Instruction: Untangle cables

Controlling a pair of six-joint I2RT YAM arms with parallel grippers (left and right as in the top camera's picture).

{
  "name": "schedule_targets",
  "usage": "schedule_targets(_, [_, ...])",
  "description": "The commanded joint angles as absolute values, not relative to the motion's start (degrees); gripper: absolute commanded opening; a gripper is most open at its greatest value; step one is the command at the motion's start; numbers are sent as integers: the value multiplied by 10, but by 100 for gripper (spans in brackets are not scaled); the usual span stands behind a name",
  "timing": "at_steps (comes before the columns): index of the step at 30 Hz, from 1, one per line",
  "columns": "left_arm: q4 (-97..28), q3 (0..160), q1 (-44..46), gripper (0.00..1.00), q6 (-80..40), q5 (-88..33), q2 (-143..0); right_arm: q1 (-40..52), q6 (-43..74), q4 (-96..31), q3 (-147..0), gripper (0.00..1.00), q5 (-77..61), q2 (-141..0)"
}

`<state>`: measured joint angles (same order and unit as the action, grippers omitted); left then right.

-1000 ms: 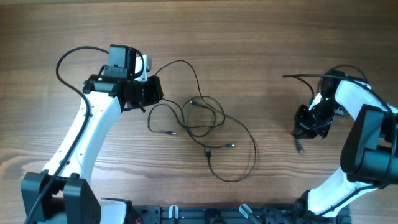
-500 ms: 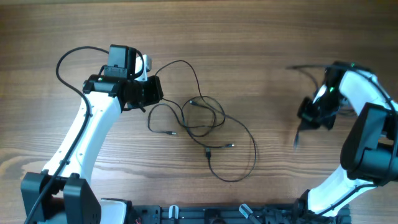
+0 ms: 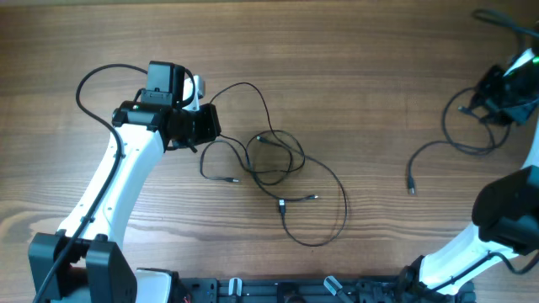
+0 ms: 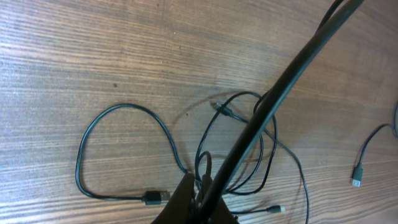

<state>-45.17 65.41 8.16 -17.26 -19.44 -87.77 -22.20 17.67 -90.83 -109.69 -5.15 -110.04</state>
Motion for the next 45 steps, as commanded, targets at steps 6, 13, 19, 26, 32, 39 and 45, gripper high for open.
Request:
schedule_targets(6, [-459,655,83,4,-172,-201,-879,-204,111,-813,-826,46,-66,-1023])
schedule_targets(13, [-459,655,83,4,-172,-201,-879,-202,122,-628,-638,76,-72,-821])
schedule_targets(19, [-459,655,83,4,-171,-201,-879,-169,136,-537,-553,76,-88,-889])
schedule_targets(26, [-459,655,83,4,-172,-201,-879,-84,187,-504,-548,70,50,-973])
schedule_targets(32, [-459,655,83,4,-171,-201,-879,-82,210,-505,-547,62,58,-999])
schedule_targets(39, [-459,655,83,4,-171,-201,-879,-82,212,-512,-540,59,56,-1000])
schedule_targets(45, [-459,655,83,4,-171,-201,-879,-82,212,-500,-513,33,34,-1000])
